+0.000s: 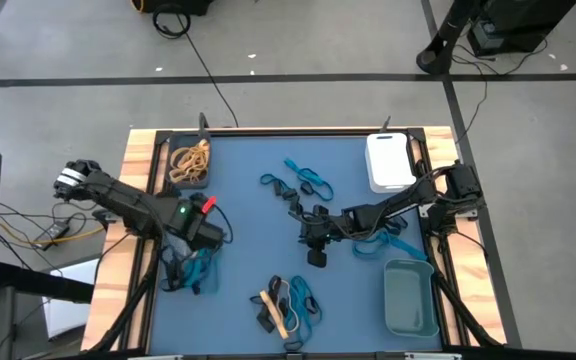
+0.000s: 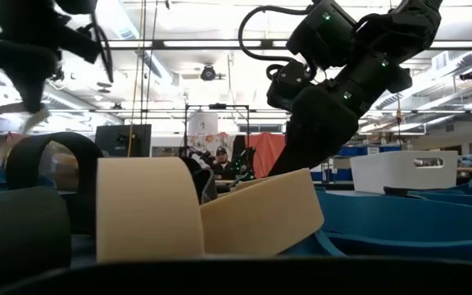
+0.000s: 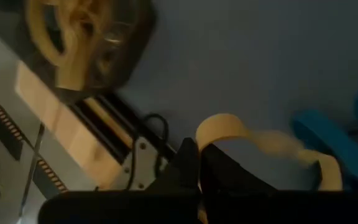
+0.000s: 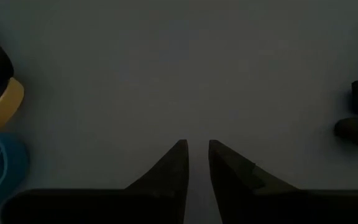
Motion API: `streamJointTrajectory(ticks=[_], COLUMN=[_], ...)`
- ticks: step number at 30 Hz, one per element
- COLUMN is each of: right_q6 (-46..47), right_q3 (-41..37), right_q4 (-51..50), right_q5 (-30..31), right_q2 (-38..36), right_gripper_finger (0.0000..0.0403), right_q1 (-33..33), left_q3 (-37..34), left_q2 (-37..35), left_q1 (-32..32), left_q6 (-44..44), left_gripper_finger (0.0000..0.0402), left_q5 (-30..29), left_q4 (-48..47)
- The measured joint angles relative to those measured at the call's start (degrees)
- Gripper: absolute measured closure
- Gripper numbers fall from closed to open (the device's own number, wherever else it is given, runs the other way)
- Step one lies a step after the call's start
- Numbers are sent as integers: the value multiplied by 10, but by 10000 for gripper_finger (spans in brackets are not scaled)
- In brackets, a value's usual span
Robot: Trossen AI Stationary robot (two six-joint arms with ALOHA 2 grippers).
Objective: Sort rubber bands into baskets
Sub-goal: Put the yellow rubber band into the black bin
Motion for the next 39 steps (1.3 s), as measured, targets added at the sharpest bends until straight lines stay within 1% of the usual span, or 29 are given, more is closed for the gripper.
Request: streamJointTrajectory(ticks=[3, 7, 14, 19, 22, 26, 32, 39], right_q6=[0, -2, -3, -3, -4, -4, 0, -3], right_q3=[0, 0, 0, 0, 0, 0, 0, 0], right_q4=[0, 0, 0, 0, 0, 0, 0, 0], right_q5=[0, 0, 0, 0, 0, 0, 0, 0], right_q2=[0, 0, 0, 0, 0, 0, 0, 0], right_gripper_finger=[327, 327, 327, 327, 327, 327, 327, 327], right_q1=[0, 0, 1, 0, 0, 0, 1, 1], left_q3=[7, 8, 8, 14, 34, 69, 92, 93], left_q2=[0, 0, 0, 0, 0, 0, 0, 0], left_q1=[30, 77, 185, 265, 305, 353, 426, 519], left_q6=[9, 29, 74, 149, 185, 231, 324, 431], left_gripper_finger=[397, 396, 396, 396, 395, 395, 395, 395], left_q5=[-36, -93, -165, -193, -207, -246, -251, -250], left_q4=[-17, -14, -13, -10, -10, -7, 45, 162])
